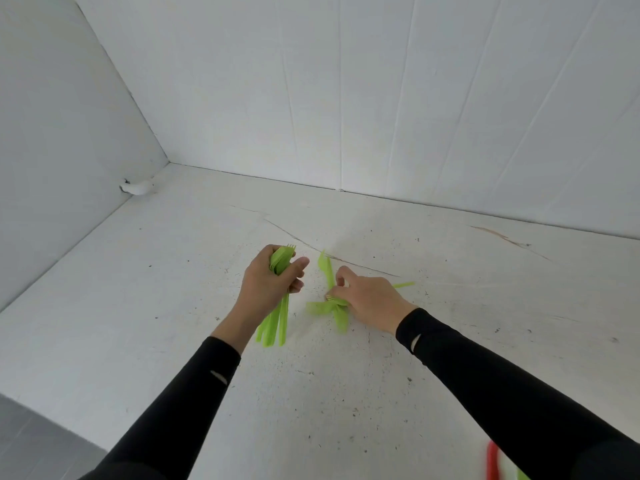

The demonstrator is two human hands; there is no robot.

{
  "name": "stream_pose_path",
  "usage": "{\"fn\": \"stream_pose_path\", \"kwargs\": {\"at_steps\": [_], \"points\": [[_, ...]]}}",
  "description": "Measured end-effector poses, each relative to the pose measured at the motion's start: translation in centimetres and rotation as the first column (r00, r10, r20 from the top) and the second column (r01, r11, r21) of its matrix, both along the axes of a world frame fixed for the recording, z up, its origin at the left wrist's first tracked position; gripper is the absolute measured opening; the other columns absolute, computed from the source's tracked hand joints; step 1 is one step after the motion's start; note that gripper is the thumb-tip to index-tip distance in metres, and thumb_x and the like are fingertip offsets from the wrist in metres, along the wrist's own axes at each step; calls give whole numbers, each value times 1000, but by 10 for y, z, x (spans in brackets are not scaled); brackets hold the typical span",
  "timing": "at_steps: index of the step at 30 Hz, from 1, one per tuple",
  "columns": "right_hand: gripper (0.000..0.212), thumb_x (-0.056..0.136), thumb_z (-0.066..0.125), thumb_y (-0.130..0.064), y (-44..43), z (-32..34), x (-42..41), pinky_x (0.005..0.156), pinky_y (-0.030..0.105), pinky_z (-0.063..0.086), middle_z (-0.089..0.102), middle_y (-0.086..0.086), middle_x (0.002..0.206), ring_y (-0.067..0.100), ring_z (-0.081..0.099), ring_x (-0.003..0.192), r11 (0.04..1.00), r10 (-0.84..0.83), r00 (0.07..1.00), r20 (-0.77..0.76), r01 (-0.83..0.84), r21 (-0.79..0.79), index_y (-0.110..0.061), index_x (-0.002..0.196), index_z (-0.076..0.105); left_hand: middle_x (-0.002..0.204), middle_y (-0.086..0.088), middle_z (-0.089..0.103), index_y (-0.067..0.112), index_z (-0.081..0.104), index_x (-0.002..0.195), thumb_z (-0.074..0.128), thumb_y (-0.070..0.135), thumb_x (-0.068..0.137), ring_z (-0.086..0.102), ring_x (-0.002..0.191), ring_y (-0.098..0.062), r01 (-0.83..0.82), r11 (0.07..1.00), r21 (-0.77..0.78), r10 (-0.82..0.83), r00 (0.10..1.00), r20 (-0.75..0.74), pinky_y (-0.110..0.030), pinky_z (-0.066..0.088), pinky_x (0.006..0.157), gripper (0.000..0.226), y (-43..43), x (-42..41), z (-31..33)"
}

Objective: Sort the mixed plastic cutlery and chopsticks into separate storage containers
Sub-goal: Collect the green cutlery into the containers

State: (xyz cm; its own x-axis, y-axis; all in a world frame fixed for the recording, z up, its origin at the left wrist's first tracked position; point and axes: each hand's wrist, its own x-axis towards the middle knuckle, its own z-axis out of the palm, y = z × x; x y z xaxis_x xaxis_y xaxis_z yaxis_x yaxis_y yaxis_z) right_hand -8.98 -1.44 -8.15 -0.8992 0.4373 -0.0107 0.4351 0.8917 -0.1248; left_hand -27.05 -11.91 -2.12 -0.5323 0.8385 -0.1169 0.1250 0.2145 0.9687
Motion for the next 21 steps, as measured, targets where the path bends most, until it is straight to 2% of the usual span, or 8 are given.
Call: {"fn": "stream_pose_path", "kwargs": {"at_steps": [3,7,10,12,14,18,20,21], "points": [[26,96,58,-14,-2,-13,9,49,27,31,48,2,114,18,48,64,999,28,995,-98,-30,-28,-24,119,64,71,-5,67,4,63,95,74,33,86,63,56,-12,-25,990,-140,0,984,-181,-29,58,58,32,14,-6,-10],[30,82,75,-12,-12,-18,17,41,23,25,53,2,102,11,37,55,999,46,982,-184,-46,0,-22,109,68,74,-6,58,9,52,78,78,43,79,58,63,-17,50,951,-305,-152,935,-321,-38,58,69,43,46,4,-27],[37,70,85,-12,-19,-18,21,40,21,21,56,1,97,11,39,53,994,88,979,-182,-74,81,-23,102,71,80,-6,56,13,47,77,82,53,70,57,72,-22,109,902,-417,-276,890,-364,-40,53,70,53,66,21,-35],[43,62,89,-13,-21,-19,23,39,21,20,54,0,97,11,39,53,986,120,980,-159,-99,135,-24,100,73,80,0,50,13,45,79,80,47,74,52,73,-19,106,891,-441,-308,855,-417,-29,45,60,49,75,31,-39],[47,58,89,-9,-22,-21,28,38,20,20,47,-1,101,11,42,55,976,155,971,-182,-122,178,-23,100,73,81,0,49,12,43,79,75,33,80,50,75,-19,87,891,-445,-308,835,-455,-25,40,57,37,83,35,-42],[33,78,79,-10,-22,-16,42,34,22,27,52,-1,102,10,29,54,978,139,918,-371,-68,197,-22,108,70,88,-11,57,8,47,79,65,18,83,66,78,-29,90,894,-440,-276,883,-380,-41,59,73,21,83,29,-42],[21,93,63,-18,-19,-7,51,34,22,33,52,-2,108,10,34,46,990,77,888,-453,-13,142,-22,114,67,91,-15,64,1,54,90,64,18,87,70,72,-24,90,932,-351,-214,919,-331,-38,60,69,20,76,25,-36],[23,97,55,-24,-17,0,54,35,22,36,52,-4,111,9,40,45,995,29,871,-490,23,99,-22,116,67,93,-17,67,1,56,96,64,19,90,70,67,-20,79,954,-288,-164,944,-285,-34,60,66,21,71,25,-30]]}}
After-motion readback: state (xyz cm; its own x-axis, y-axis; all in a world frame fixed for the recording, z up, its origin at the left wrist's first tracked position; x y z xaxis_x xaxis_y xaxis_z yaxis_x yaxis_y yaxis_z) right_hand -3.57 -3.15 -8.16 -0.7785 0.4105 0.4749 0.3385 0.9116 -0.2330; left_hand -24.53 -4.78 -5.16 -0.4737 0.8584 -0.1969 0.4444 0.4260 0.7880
